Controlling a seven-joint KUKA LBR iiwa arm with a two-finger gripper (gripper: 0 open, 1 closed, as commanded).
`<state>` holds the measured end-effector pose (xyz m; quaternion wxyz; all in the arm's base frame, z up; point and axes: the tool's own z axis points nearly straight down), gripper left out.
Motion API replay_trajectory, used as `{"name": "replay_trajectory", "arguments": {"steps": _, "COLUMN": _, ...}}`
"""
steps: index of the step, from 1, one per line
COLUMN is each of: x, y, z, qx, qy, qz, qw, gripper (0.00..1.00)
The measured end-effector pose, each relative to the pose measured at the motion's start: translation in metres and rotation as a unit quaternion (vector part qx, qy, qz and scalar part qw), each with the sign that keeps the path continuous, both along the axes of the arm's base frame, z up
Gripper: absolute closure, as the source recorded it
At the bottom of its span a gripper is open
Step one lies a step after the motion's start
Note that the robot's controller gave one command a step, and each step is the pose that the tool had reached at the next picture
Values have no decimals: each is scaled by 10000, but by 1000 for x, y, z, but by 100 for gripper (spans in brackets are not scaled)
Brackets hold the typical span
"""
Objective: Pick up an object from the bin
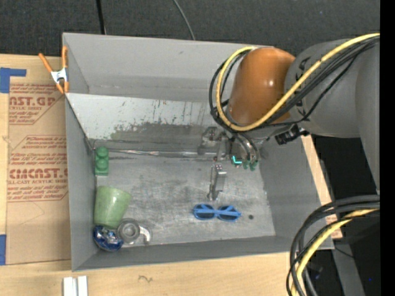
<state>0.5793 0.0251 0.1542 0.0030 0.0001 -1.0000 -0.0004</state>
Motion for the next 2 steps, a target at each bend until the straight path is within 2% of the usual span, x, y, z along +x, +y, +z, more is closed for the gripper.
{"name": "replay_trajectory", "arguments": {"steps": 1, "x": 2, "y": 0, "z": 5, "qx": 1, "qy": -38, "qz": 0, "qw": 10000, "gripper": 100}}
{"name": "replay_trajectory", "arguments": {"steps": 2, "x": -5, "y": -10, "z": -16, "qx": -1, "qy": -30, "qz": -518, "qw": 9987, "gripper": 100}}
